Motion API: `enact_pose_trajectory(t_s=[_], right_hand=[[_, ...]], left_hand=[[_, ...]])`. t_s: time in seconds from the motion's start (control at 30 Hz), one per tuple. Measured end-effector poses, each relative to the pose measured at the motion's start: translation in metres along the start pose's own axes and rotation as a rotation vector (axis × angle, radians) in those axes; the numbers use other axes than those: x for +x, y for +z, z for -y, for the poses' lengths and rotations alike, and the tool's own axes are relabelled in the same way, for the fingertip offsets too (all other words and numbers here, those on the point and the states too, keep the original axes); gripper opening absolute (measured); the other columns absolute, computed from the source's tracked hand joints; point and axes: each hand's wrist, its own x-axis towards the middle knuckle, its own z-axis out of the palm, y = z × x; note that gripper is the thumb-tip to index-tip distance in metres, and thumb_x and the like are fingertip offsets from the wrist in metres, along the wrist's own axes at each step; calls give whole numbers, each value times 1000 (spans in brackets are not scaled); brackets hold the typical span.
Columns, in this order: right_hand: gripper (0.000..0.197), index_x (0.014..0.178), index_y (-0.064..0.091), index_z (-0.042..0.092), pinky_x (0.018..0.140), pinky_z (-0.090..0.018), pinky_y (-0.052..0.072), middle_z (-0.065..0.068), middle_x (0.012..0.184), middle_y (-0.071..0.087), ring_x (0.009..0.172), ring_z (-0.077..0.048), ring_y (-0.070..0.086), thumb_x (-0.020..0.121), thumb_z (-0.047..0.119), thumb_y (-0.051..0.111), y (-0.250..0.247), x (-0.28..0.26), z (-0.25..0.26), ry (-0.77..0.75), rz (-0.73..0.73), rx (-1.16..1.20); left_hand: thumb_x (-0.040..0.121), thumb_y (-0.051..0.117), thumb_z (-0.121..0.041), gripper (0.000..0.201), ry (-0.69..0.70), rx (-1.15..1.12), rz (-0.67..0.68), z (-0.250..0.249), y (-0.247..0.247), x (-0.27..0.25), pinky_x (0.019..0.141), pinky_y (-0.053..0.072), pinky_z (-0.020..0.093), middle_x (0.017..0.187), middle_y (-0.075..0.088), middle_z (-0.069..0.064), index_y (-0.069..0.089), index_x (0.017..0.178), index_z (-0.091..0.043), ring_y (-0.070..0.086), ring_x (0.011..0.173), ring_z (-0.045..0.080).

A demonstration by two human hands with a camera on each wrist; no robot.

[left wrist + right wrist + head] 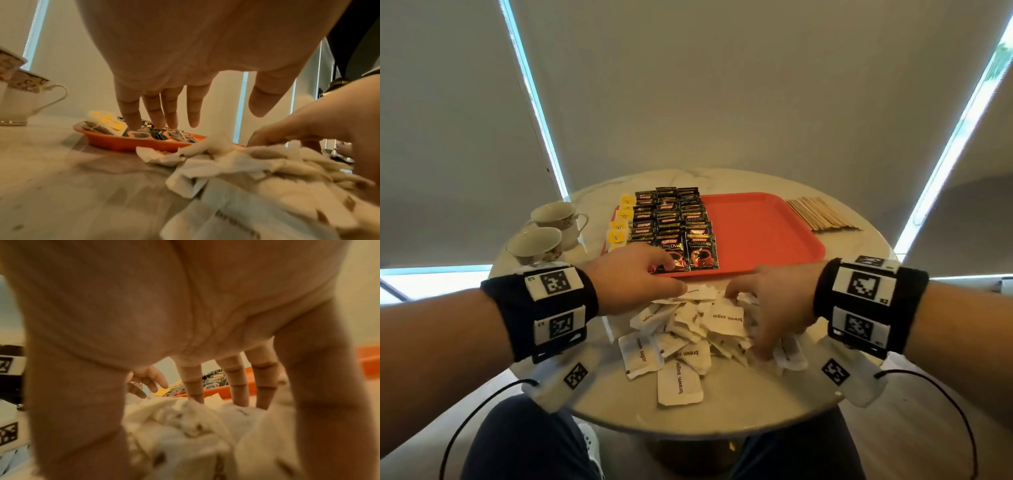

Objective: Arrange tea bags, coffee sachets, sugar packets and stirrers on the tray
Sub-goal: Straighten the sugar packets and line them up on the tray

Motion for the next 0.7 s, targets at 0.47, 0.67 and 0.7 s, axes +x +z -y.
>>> enact_pose_trajectory(t_s=[0.47, 0.67, 0.7], right_hand=[[11, 95, 75, 17, 59, -22, 58, -2, 82, 78, 68, -13, 75, 87, 11, 76, -55, 21, -26, -55, -232, 522], [20, 101, 72, 9, 75, -42, 63, -10, 89, 78, 78, -26, 77, 83, 0, 75, -79, 38, -28, -249, -297, 870], [21, 103, 72, 8, 74, -41, 62, -10, 90, 78, 80, -26, 76, 83, 0, 75, -82, 44, -25, -284, -311, 923]], left_hand=[[99, 67, -23, 20, 18, -1072, -186, -13, -26, 31, 90, 60, 40, 119, 74, 9, 70, 117, -16, 71, 112, 27], [95, 65, -48, 54, 36, -1330, 45, -16, -18, 62, 95, 58, 51, 136, 68, 16, 65, 135, -13, 71, 116, 32], [93, 63, -57, 61, 58, -1374, 137, -16, -16, 67, 97, 56, 55, 138, 68, 15, 63, 140, -16, 70, 119, 34]])
